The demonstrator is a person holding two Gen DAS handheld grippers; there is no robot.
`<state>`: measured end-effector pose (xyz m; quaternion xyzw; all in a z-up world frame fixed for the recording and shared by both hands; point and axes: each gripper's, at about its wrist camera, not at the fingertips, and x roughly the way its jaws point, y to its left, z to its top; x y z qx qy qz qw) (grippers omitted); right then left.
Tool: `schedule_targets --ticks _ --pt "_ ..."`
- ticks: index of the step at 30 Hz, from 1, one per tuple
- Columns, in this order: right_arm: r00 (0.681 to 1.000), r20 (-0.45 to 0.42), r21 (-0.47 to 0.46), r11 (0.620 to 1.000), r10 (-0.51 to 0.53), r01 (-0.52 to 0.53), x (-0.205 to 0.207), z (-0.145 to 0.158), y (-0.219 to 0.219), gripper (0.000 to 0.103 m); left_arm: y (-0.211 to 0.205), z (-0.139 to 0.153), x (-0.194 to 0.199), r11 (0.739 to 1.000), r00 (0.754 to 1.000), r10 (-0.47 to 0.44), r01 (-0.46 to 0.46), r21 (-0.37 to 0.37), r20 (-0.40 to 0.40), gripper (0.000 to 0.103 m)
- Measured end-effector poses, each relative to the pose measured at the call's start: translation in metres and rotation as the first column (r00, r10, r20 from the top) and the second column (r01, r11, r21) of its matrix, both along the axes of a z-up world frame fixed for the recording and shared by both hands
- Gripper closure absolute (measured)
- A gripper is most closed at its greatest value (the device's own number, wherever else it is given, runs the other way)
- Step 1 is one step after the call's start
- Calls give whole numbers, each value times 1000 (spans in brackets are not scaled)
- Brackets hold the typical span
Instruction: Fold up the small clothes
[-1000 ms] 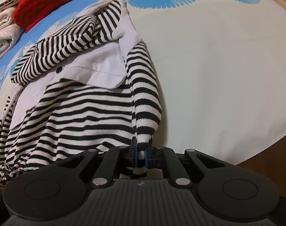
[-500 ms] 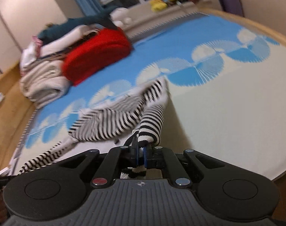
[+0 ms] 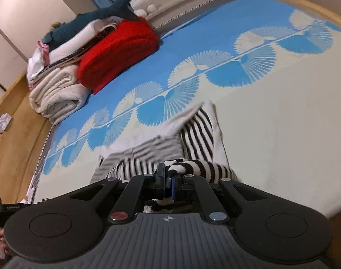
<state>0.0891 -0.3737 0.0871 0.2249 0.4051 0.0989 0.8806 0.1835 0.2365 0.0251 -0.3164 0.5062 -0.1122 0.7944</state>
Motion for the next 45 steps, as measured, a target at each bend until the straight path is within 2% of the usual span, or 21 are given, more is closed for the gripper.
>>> schedule_targets --ticks 3,6,8,10,12,14,16,17,19,21,23,27,28,29,31,32,34,36,38,41,45 --pt "999 -24 14 1000 -28 28 81 -18 7 97 16 -36 69 995 995 71 -76 -68 -71 91" --pt "992 -50 57 991 -119 122 142 -43 3 83 34 -58 104 981 984 168 -172 -85 -57 66" --pt "988 -75 142 979 -135 145 159 -62 -6 80 42 -64 106 978 984 179 -179 -106 -12 63" --pt "989 -56 203 968 -136 145 157 -77 -12 80 40 -58 108 988 989 147 -146 -51 8 63" --pt "984 -75 120 979 -159 167 159 -81 -12 79 30 -44 109 998 993 56 -59 27 101 57" --pt "995 -8 52 994 -96 97 163 -76 0 75 19 -38 107 996 984 -16 -1 94 176 49" --pt "999 34 -40 999 20 -19 164 -82 18 62 6 -44 104 989 979 -74 48 137 191 37" --pt "998 32 -76 996 53 -50 164 -89 24 58 -2 -47 102 982 981 -97 67 174 171 37" --pt "992 -57 -165 979 114 -122 170 -105 43 57 -19 -49 100 959 974 -158 112 261 161 37" --pt "986 -10 -228 960 165 -163 170 -109 60 58 -30 -48 100 946 958 -218 160 282 188 35" --pt "981 -26 -288 938 194 -193 174 -116 74 58 -38 -48 100 931 950 -234 157 329 208 35" --pt "977 -26 -381 901 213 -207 186 -123 96 58 -52 -65 112 882 961 -249 174 437 120 40" --pt "975 -27 -403 890 222 -214 189 -125 100 60 -56 -67 115 876 956 -270 192 443 119 46" --pt "972 -34 -422 878 232 -224 191 -126 105 75 -60 -68 117 868 947 -294 209 451 127 51" --pt "965 -40 -457 854 259 -248 194 -126 113 101 -67 -67 121 842 932 -331 222 492 146 93" --pt "964 -23 -463 852 264 -245 193 -119 111 102 -67 -64 123 830 930 -325 196 522 169 93" --pt "970 60 -455 872 234 -182 190 -99 108 102 -59 -51 128 822 931 -245 53 566 269 94" --pt "973 185 -361 930 141 -66 188 -74 93 102 -48 -36 132 845 913 -139 -93 526 385 94" --pt "963 259 -304 952 69 14 190 -66 85 102 -50 -33 141 850 898 -96 -152 505 430 94" --pt "967 237 -414 910 91 15 206 -80 101 102 -70 -52 163 816 924 -108 -129 564 368 94" --pt "992 90 -494 869 92 -35 232 -120 110 100 -79 -108 190 789 985 -118 15 615 127 92"
